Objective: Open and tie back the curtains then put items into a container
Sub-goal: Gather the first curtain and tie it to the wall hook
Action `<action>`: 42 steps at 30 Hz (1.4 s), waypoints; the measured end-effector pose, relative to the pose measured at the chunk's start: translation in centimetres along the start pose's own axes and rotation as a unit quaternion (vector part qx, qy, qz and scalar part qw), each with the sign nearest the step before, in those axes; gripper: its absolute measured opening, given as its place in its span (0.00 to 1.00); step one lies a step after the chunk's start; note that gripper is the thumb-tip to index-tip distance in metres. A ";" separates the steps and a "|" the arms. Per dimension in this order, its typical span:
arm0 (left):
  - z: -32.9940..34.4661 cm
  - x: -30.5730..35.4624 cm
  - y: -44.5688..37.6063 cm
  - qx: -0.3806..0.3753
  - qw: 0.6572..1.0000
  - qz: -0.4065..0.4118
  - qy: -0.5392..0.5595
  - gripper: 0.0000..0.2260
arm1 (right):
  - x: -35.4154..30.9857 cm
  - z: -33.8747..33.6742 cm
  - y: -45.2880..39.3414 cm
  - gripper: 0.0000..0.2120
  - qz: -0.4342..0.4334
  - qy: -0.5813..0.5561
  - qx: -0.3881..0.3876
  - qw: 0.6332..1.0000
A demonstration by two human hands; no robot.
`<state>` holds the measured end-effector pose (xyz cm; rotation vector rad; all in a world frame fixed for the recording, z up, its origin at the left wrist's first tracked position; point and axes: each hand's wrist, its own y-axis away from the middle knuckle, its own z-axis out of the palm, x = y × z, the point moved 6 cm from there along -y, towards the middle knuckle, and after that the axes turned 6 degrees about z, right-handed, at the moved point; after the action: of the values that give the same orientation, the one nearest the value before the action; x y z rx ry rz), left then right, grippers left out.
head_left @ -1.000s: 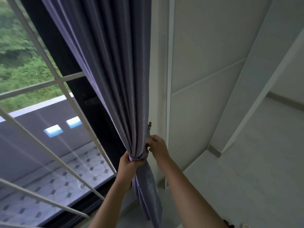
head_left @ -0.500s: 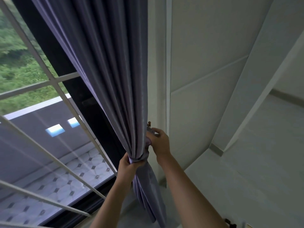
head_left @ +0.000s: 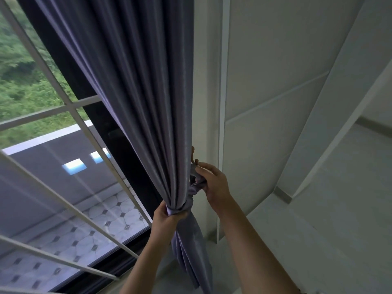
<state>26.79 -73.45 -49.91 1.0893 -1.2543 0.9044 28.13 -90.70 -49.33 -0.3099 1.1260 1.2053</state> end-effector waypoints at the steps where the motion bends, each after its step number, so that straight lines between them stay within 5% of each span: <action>1: 0.0 0.1 0.0 0.003 1.000 0.005 -0.002 0.18 | -0.1 0.1 -0.1 0.06 -0.002 0.006 0.000 1.000; 9: -0.2 0.4 0.1 0.004 0.999 0.033 -0.010 0.20 | -1.9 -0.1 -1.1 0.13 -0.049 0.046 0.034 0.997; 19: -0.3 -0.2 -0.2 0.001 0.996 0.070 -0.053 0.22 | -2.3 0.2 -2.2 0.06 0.004 0.115 0.060 0.992; 23: -1.1 -0.7 -0.4 0.014 0.992 0.085 -0.095 0.23 | -2.8 0.3 -1.2 0.17 -0.036 0.156 0.055 0.986; 29: -1.6 -0.2 -0.4 -0.006 0.993 0.095 -0.076 0.25 | -2.2 0.9 -0.9 0.15 -0.029 0.176 0.043 0.983; 33: -1.5 -0.4 -0.6 -0.010 0.995 0.086 -0.056 0.26 | -2.8 2.3 -0.9 0.24 -0.072 0.226 0.027 0.971; 38: -1.3 -0.5 -0.7 -0.017 0.996 0.082 -0.031 0.24 | -3.5 3.4 -1.4 0.19 -0.028 0.090 -0.033 0.995; 42: -1.4 -0.5 -0.9 -0.019 0.996 0.081 -0.021 0.23 | -3.0 2.8 -1.3 0.29 0.062 -0.106 -0.112 0.986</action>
<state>27.98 -72.36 -50.51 0.9918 -1.4047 0.9803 30.92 -90.95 -46.10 -0.2780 0.8362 1.4443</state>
